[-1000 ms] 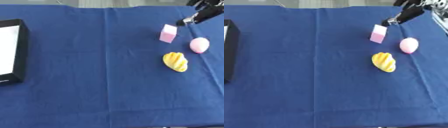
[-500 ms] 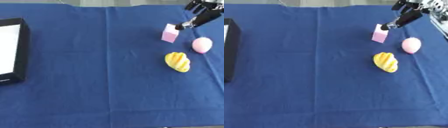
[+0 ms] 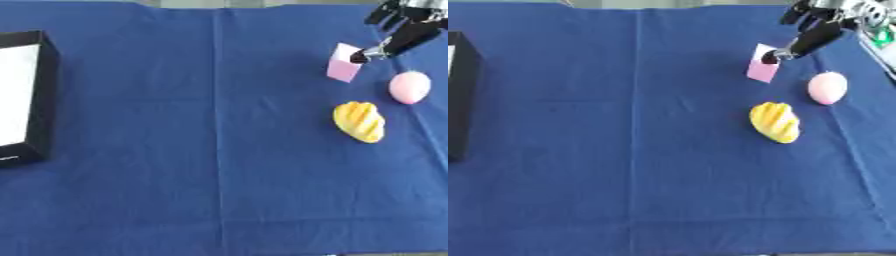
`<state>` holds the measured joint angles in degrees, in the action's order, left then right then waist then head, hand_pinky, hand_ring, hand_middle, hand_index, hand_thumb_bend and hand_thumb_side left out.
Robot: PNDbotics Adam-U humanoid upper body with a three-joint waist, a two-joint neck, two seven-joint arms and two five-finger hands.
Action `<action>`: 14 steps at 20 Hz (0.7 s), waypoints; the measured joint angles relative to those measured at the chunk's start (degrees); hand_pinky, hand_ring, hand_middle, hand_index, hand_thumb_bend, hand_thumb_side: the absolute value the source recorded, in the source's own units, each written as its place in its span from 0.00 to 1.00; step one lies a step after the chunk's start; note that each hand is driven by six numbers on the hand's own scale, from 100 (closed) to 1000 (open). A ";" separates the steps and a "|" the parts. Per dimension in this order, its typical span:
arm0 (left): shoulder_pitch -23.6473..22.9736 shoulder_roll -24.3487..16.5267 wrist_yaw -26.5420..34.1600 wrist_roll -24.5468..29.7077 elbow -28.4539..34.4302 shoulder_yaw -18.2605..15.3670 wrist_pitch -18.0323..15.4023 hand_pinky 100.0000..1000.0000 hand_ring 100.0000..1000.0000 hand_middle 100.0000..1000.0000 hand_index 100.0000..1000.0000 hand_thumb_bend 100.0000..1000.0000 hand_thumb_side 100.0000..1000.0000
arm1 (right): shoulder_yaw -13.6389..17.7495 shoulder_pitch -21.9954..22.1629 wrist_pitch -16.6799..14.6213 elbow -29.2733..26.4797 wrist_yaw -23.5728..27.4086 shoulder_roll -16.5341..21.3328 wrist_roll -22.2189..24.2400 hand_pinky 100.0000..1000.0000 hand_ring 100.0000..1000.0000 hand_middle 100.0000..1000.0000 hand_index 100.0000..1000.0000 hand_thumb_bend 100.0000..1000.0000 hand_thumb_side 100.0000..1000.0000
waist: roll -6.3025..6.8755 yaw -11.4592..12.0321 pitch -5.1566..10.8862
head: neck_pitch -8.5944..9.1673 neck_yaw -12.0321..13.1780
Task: Pick up the objects with one hand, pass them to the other hand, and then place them into the box on the other side of the table.
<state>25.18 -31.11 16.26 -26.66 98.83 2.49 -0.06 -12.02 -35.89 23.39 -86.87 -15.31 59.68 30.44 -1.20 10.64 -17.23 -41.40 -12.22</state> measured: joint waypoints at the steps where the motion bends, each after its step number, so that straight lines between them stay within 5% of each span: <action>1: 0.00 0.00 0.00 -0.02 0.01 0.00 0.02 0.58 0.54 0.56 0.74 0.00 0.73 | -0.01 -0.08 -0.03 0.19 -0.13 -0.11 0.04 0.86 0.85 0.85 0.84 0.55 0.30 | 0.03 0.01 -0.08 | 0.03 0.00; 14: 0.01 0.46 0.00 -0.33 0.30 0.01 0.30 0.58 0.54 0.56 0.74 0.00 0.75 | -0.08 -0.74 -1.27 1.77 -1.16 -0.89 1.15 0.86 0.86 0.84 0.85 0.53 0.28 | 0.12 0.43 -1.61 | 0.74 -0.03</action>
<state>25.19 -30.65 16.26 -26.98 99.14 2.50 0.24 -12.09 -36.63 22.12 -85.10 -16.47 58.78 31.59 -1.08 11.07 -18.84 -40.65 -12.25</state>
